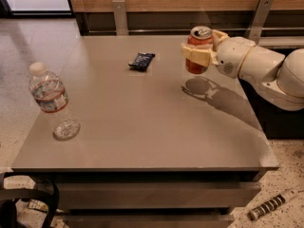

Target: Move coke can near water bottle

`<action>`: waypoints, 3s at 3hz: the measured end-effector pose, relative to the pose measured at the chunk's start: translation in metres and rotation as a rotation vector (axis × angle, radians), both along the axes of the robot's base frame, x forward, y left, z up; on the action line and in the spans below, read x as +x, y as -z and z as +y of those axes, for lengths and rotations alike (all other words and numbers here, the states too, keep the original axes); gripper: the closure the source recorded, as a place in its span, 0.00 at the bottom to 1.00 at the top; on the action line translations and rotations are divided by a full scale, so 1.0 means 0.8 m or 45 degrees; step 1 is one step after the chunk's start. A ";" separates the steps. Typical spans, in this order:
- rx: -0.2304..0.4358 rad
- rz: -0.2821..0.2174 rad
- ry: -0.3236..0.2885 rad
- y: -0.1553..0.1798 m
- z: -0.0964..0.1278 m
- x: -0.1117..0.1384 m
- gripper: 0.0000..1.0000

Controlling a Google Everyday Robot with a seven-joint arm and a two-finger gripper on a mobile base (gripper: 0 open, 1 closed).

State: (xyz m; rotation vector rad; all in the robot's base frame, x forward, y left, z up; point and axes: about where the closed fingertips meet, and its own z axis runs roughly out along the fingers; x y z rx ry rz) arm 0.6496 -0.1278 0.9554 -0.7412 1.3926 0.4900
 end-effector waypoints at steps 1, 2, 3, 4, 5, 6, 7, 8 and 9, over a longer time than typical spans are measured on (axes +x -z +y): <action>0.008 -0.027 -0.106 -0.020 0.040 -0.049 1.00; 0.040 -0.024 -0.220 -0.022 0.080 -0.094 1.00; 0.074 0.003 -0.340 -0.008 0.122 -0.130 1.00; 0.090 0.024 -0.426 0.001 0.150 -0.154 1.00; 0.076 0.064 -0.537 0.013 0.192 -0.176 1.00; 0.064 0.086 -0.639 0.022 0.225 -0.187 1.00; 0.064 0.086 -0.639 0.023 0.225 -0.188 1.00; 0.053 0.137 -0.649 0.031 0.234 -0.195 1.00; 0.045 0.179 -0.680 0.043 0.258 -0.206 1.00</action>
Offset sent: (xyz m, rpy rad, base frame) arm -0.1283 0.1080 0.0138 0.0779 -0.0048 0.3010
